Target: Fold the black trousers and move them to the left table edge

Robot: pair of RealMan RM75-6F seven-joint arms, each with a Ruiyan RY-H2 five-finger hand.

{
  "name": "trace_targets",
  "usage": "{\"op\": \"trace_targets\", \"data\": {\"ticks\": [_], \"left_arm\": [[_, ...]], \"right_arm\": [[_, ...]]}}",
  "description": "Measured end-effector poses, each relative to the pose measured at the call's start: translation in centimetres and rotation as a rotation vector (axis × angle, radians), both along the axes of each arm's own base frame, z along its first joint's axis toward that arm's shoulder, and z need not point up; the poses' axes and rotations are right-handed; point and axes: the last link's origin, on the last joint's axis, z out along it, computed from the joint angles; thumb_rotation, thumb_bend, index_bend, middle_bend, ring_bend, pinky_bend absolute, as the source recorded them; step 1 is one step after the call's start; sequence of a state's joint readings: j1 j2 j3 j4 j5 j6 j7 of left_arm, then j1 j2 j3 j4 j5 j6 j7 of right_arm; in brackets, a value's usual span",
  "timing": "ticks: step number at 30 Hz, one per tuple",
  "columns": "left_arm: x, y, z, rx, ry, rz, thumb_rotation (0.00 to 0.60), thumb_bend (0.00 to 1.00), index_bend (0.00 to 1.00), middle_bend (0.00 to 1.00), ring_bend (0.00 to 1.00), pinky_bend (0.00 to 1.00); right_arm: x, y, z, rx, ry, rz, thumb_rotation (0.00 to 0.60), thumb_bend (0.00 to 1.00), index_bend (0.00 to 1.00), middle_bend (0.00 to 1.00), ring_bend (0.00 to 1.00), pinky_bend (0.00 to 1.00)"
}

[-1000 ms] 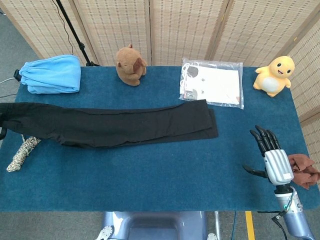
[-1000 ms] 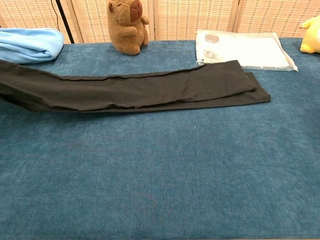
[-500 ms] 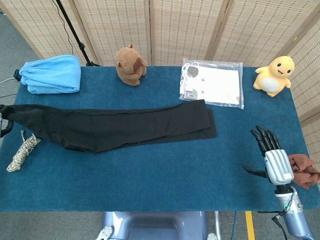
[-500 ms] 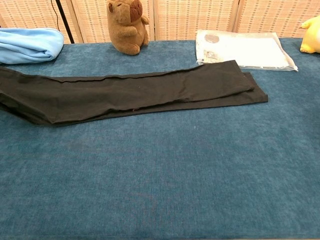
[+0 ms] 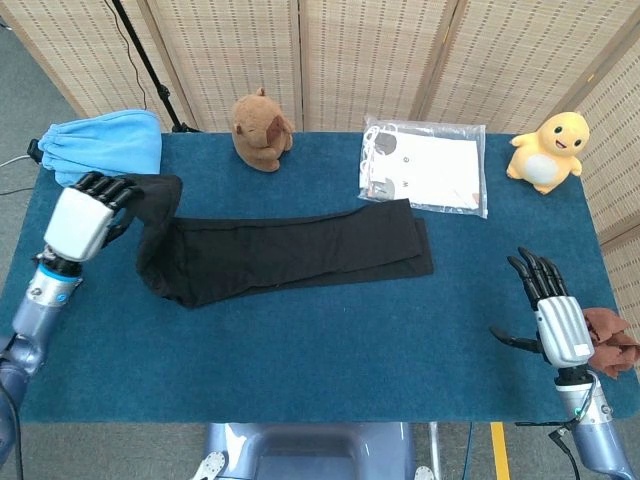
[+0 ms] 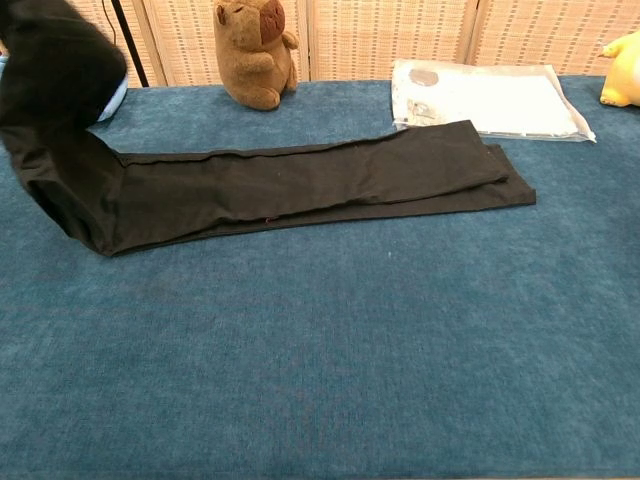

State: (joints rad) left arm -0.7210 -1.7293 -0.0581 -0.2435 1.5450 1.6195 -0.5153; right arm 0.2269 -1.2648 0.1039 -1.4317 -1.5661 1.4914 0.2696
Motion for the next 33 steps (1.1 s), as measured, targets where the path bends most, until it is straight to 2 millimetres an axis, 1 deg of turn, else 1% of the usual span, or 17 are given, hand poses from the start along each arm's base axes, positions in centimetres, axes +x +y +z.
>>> {"op": "trace_targets", "data": {"ticks": [7,11,14,19,23,27,29,30,31,32,33], "left_arm": [[8.3,3.0,-6.0,-0.039,0.074,-0.107,0.6,0.5,0.88,0.49,0.52,0.46],[11.9,3.9,-8.5,-0.053,0.103,-0.132,0.6,0.5,0.88,0.49,0.52,0.47],[14.4,4.5,-10.0,-0.056,0.121,-0.146,0.6,0.5,0.88,0.49,0.53,0.47],[17.9,5.2,-11.8,-0.062,0.14,-0.158,0.6,0.5,0.88,0.49,0.53,0.47],[20.7,5.0,-13.7,-0.077,0.14,-0.176,0.6,0.5,0.88,0.49,0.53,0.47],[22.4,4.9,-15.2,-0.088,0.143,-0.166,0.6,0.5,0.88,0.5,0.53,0.48],[23.2,4.9,-15.9,-0.099,0.128,-0.148,0.6,0.49,0.86,0.48,0.51,0.48],[23.5,4.9,-16.2,-0.102,0.119,-0.141,0.6,0.47,0.8,0.42,0.46,0.47],[23.9,4.9,-16.5,-0.105,0.111,-0.135,0.6,0.44,0.66,0.3,0.36,0.43],[24.2,4.9,-16.8,-0.106,0.1,-0.129,0.6,0.4,0.54,0.21,0.27,0.39],[24.5,4.8,-17.0,-0.106,0.094,-0.123,0.6,0.33,0.35,0.09,0.14,0.32]], "right_arm": [[-0.3,-0.3,0.5,-0.006,-0.018,-0.009,0.6,0.0,0.0,0.0,0.0,0.01],[-0.5,-0.4,0.7,-0.006,-0.024,-0.018,0.6,0.0,0.0,0.0,0.0,0.01],[-0.7,-0.5,0.9,-0.008,-0.031,-0.025,0.6,0.0,0.0,0.0,0.0,0.01],[-1.0,-0.6,1.2,-0.01,-0.043,-0.039,0.6,0.0,0.0,0.0,0.0,0.0],[-1.2,-0.7,1.3,-0.009,-0.047,-0.044,0.6,0.0,0.0,0.0,0.0,0.0],[-1.2,-0.8,1.3,-0.005,-0.048,-0.047,0.6,0.0,0.0,0.0,0.0,0.0],[-1.3,-0.8,1.3,-0.005,-0.047,-0.048,0.6,0.0,0.0,0.0,0.0,0.0],[-1.3,-0.8,1.3,-0.005,-0.047,-0.049,0.6,0.0,0.0,0.0,0.0,0.0],[-1.3,-0.8,1.3,-0.005,-0.047,-0.049,0.6,0.0,0.0,0.0,0.0,0.0],[-1.3,-0.8,1.3,-0.004,-0.047,-0.05,0.6,0.0,0.0,0.0,0.0,0.0],[-1.3,-0.8,1.3,-0.003,-0.046,-0.05,0.6,0.0,0.0,0.0,0.0,0.0]]}}
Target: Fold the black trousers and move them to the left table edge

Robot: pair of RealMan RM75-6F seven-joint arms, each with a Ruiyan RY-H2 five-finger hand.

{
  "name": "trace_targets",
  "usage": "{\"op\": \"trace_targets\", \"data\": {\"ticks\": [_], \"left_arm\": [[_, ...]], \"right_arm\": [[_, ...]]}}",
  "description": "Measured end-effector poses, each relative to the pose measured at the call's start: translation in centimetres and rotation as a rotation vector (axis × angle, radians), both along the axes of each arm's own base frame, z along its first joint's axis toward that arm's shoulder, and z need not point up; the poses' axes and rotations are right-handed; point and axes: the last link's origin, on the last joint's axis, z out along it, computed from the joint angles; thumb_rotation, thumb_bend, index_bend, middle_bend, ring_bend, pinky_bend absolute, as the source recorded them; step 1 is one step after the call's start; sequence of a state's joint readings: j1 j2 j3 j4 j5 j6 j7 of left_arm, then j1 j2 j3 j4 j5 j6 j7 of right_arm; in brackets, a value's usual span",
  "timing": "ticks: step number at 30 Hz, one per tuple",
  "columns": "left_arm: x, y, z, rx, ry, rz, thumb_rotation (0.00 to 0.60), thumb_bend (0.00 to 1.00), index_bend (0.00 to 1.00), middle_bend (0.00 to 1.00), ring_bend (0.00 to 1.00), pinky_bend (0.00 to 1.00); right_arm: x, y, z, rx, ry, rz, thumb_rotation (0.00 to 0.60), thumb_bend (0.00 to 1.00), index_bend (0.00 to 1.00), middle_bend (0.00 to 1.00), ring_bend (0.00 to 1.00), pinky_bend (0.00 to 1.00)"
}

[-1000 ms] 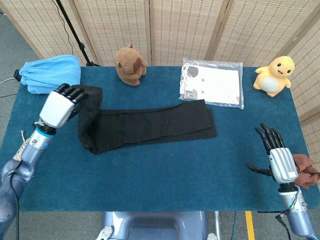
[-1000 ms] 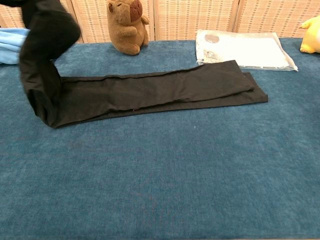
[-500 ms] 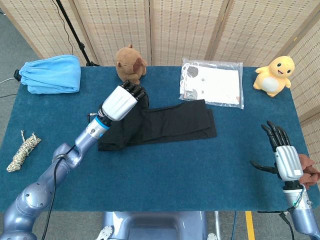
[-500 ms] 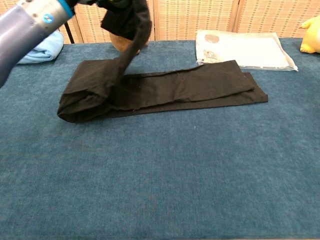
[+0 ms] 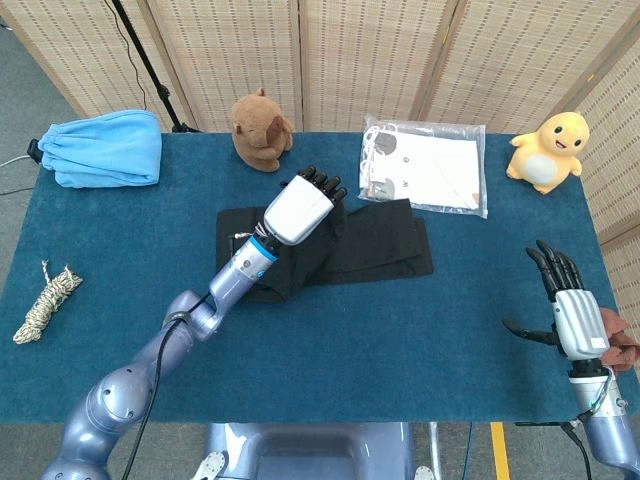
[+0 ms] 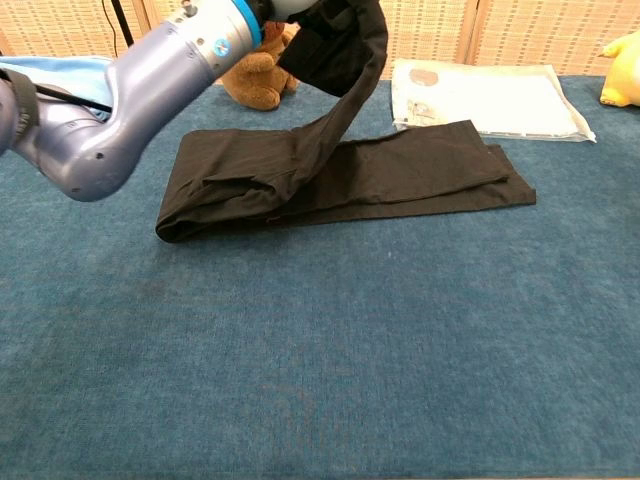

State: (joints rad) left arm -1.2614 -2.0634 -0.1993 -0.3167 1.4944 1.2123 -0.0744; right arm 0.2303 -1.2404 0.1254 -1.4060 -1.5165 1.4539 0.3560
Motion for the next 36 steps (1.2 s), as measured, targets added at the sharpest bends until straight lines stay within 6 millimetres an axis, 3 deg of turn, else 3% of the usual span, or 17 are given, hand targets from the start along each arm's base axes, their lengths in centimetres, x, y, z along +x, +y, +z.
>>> {"op": "trace_targets", "data": {"ticks": [1,4,10,19,22,29,36], "left_arm": [[0.2,0.0,-0.2,-0.001,-0.006,0.009,0.6,0.26,0.18,0.02,0.05,0.25],[1.0,-0.2,-1.0,-0.032,-0.046,0.038,0.6,0.09,0.0,0.0,0.0,0.16],[1.7,-0.9,-0.5,-0.094,-0.148,-0.011,0.6,0.03,0.0,0.0,0.0,0.14],[-1.4,-0.8,2.0,-0.12,-0.088,-0.082,0.6,0.03,0.0,0.0,0.0,0.13],[-3.9,-1.4,3.0,-0.117,-0.049,-0.109,0.6,0.03,0.0,0.0,0.0,0.13],[-12.0,-1.8,5.9,-0.148,-0.013,-0.024,0.6,0.04,0.0,0.0,0.0,0.16],[-19.1,-2.9,8.3,-0.193,0.072,0.075,0.6,0.04,0.07,0.0,0.05,0.2]], "right_arm": [[0.0,0.0,0.0,0.001,0.002,-0.001,0.6,0.0,0.0,0.0,0.0,0.0],[0.0,0.0,-0.2,0.01,0.006,-0.003,0.6,0.0,0.0,0.0,0.0,0.0],[0.0,0.0,-0.5,0.021,0.013,-0.003,0.6,0.0,0.0,0.0,0.0,0.0],[0.4,0.0,-0.9,0.03,0.022,0.007,0.6,0.0,0.0,0.0,0.0,0.0],[0.4,-0.1,-1.1,0.037,0.025,0.005,0.6,0.0,0.0,0.0,0.0,0.0],[0.4,-0.3,-1.6,0.051,0.039,0.002,0.6,0.0,0.0,0.0,0.0,0.0],[0.6,-0.6,-2.4,0.073,0.052,0.002,0.6,0.0,0.0,0.0,0.0,0.0]]}}
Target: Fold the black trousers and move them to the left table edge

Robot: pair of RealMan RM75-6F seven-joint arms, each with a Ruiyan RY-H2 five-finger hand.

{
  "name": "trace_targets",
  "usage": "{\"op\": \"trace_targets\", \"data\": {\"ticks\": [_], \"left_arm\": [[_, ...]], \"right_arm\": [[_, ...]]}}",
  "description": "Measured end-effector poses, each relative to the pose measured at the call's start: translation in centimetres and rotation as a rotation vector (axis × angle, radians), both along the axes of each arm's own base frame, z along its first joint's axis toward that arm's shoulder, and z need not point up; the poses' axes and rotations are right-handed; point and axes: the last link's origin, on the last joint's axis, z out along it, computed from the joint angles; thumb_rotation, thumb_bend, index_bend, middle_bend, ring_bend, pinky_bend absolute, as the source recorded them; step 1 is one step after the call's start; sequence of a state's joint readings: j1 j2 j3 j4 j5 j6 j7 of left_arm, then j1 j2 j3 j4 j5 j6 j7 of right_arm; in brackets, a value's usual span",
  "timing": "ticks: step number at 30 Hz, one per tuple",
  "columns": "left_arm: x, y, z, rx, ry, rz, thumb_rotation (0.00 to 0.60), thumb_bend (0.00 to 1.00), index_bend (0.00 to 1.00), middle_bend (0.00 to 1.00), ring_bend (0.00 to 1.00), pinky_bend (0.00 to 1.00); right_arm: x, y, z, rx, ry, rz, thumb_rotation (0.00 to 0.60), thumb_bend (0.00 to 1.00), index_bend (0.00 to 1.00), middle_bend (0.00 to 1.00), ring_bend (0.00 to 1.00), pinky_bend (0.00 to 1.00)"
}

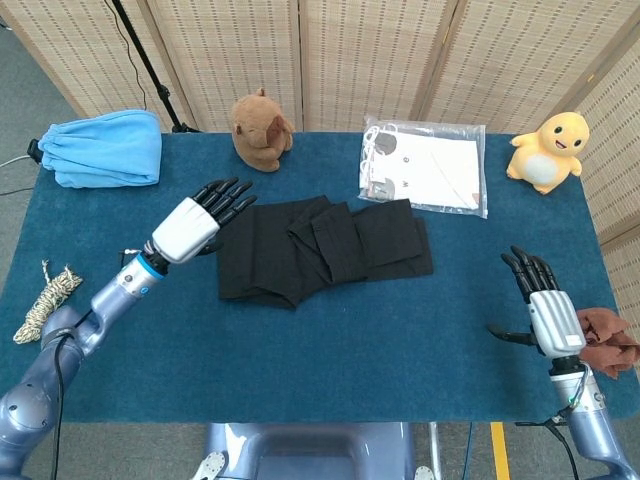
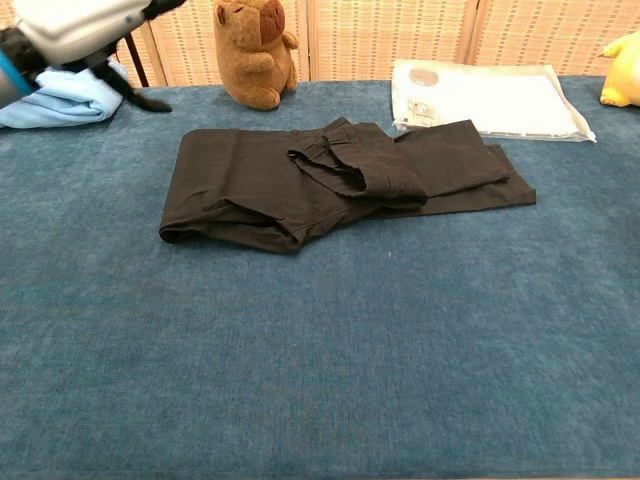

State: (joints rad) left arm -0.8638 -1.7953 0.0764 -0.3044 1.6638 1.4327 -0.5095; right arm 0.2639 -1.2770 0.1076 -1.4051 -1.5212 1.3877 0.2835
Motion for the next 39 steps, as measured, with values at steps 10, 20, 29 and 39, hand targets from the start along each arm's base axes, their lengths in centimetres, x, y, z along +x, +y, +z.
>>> {"op": "trace_targets", "data": {"ticks": [10,20,29,39], "left_arm": [[-4.2,-1.1,-1.7,-0.075,0.165,0.09,0.6,0.04,0.21,0.0,0.1,0.22],[-4.3,-1.2,-4.7,-0.109,0.288,0.107,0.6,0.04,0.2,0.0,0.1,0.22],[-3.8,-1.2,-6.7,-0.11,0.354,0.103,0.6,0.05,0.21,0.0,0.1,0.22],[-2.6,-1.1,-8.1,-0.101,0.388,0.075,0.6,0.12,0.25,0.0,0.12,0.22]], "right_arm": [[-0.1,-0.2,-0.3,0.009,0.008,-0.007,0.6,0.0,0.0,0.0,0.0,0.0],[-0.1,-0.2,-0.3,0.01,0.007,-0.01,0.6,0.0,0.0,0.0,0.0,0.0],[-0.3,-0.2,-0.1,0.004,0.001,-0.016,0.6,0.0,0.0,0.0,0.0,0.0],[-0.3,-0.2,0.1,0.002,-0.007,-0.013,0.6,0.0,0.0,0.0,0.0,0.0]]}}
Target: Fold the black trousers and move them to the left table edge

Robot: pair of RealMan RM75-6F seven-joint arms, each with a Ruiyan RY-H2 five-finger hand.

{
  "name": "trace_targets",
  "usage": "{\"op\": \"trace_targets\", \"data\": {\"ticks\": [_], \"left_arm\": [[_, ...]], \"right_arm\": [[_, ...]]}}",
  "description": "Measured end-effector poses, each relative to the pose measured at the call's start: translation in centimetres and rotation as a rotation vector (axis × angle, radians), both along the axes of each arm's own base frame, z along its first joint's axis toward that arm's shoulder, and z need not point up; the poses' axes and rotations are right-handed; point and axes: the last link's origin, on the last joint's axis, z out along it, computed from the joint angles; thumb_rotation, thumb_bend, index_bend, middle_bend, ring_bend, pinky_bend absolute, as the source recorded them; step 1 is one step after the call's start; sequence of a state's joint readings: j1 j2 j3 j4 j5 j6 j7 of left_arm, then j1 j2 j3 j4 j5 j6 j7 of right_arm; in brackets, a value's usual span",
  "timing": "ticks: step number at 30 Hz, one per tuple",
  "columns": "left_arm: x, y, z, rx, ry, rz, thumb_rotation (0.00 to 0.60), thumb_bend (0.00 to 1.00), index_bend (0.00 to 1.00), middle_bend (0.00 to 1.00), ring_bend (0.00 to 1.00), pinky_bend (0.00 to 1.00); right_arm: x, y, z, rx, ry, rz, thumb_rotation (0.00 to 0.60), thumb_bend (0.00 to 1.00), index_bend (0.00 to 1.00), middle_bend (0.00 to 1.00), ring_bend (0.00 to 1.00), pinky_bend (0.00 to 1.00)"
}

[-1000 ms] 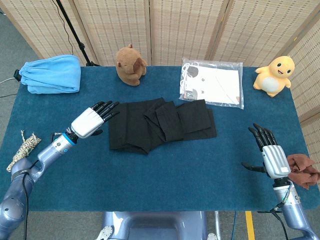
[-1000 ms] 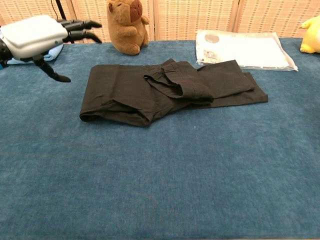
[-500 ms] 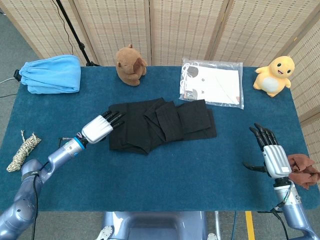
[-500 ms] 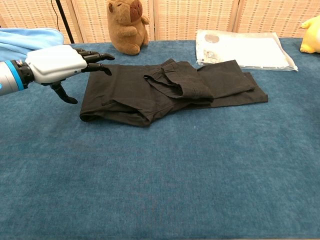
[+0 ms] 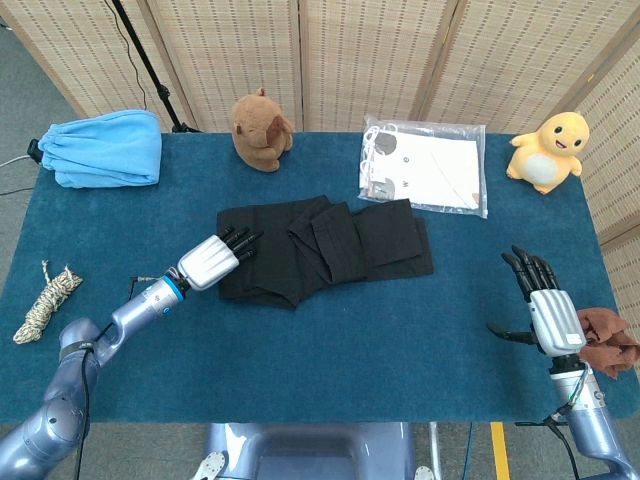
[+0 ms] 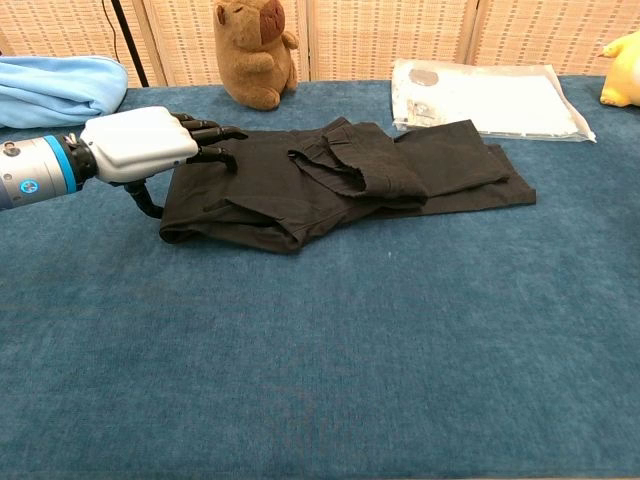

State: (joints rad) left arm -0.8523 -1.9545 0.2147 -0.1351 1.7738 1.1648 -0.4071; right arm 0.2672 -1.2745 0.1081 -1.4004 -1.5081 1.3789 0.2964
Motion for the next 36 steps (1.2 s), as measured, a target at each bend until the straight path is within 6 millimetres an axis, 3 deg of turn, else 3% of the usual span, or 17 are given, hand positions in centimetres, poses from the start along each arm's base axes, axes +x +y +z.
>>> {"op": "trace_targets", "data": {"ticks": [7,11,18,24,30,36], "left_arm": [[0.8,0.0,-0.7,0.016,-0.004,-0.016,0.6,0.45,0.33,0.08,0.22,0.29],[0.8,0.0,-0.5,0.024,-0.021,-0.013,0.6,0.53,0.38,0.16,0.31,0.33],[0.6,0.0,-0.4,0.022,-0.03,-0.005,0.6,0.52,0.59,0.38,0.5,0.41],[0.9,0.0,-0.6,0.02,-0.053,0.008,0.6,0.52,0.79,0.58,0.67,0.56],[2.6,0.8,0.3,0.056,-0.108,-0.032,0.6,0.53,0.82,0.64,0.72,0.63],[6.2,2.3,3.1,0.111,-0.205,-0.158,0.6,0.53,0.82,0.64,0.72,0.63]], "right_arm": [[0.0,0.1,0.2,-0.001,-0.007,0.003,0.6,0.0,0.0,0.0,0.0,0.0],[0.0,0.1,0.3,0.002,-0.014,0.003,0.6,0.0,0.0,0.0,0.0,0.0],[0.0,0.2,0.3,0.005,-0.016,0.005,0.6,0.0,0.0,0.0,0.0,0.0],[0.0,0.2,0.2,0.013,-0.021,0.006,0.6,0.0,0.0,0.0,0.0,0.0],[0.1,0.2,0.0,0.025,-0.03,0.006,0.6,0.0,0.0,0.0,0.0,0.0],[0.3,0.3,-0.1,0.029,-0.033,0.011,0.6,0.0,0.0,0.0,0.0,0.0]]}}
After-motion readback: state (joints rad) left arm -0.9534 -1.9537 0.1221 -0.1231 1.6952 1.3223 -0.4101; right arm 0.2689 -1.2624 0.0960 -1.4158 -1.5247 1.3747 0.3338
